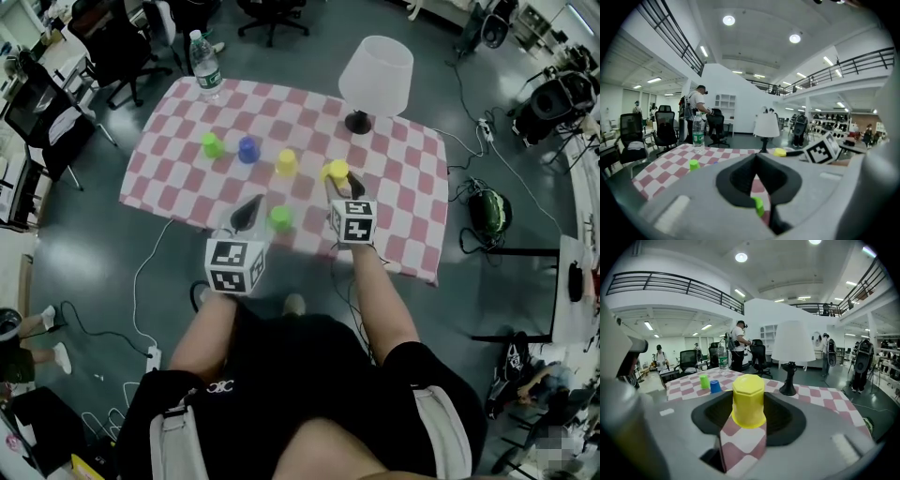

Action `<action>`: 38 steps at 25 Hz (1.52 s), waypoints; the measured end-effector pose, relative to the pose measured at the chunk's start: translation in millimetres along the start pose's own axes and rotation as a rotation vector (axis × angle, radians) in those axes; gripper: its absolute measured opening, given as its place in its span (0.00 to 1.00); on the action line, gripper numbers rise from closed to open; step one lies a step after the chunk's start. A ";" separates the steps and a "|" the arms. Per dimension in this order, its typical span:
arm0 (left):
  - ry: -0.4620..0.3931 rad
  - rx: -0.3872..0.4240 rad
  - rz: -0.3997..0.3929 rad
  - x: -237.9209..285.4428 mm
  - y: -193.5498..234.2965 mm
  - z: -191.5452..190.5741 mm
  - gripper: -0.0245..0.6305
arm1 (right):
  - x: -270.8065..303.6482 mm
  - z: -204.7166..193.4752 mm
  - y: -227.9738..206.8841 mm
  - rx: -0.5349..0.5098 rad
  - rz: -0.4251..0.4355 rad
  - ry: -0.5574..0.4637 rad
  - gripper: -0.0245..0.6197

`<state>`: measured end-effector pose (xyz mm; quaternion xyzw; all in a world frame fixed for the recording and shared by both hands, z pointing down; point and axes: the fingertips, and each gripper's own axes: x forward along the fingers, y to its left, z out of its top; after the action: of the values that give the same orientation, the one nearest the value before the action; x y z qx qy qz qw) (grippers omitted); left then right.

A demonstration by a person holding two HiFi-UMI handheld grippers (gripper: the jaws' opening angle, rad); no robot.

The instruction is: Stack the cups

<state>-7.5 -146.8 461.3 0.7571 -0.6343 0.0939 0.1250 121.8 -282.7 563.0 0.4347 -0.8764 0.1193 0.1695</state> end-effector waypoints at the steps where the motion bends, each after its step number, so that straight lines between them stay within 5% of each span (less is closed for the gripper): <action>1: -0.006 -0.001 0.006 -2.7 2.6 1.8 0.04 | -3.9 -3.3 6.3 -0.004 0.010 0.004 0.36; 22: 0.010 -0.019 0.068 -41.2 22.0 -15.9 0.04 | -19.9 -114.3 79.4 -0.023 0.122 0.188 0.36; 38: 0.045 -0.027 0.084 -45.9 28.7 -27.4 0.04 | -10.8 -144.0 81.3 -0.037 0.097 0.192 0.36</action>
<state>-43.4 -100.1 475.6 0.7256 -0.6638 0.1076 0.1456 90.5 -175.4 685.3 0.3751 -0.8783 0.1521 0.2546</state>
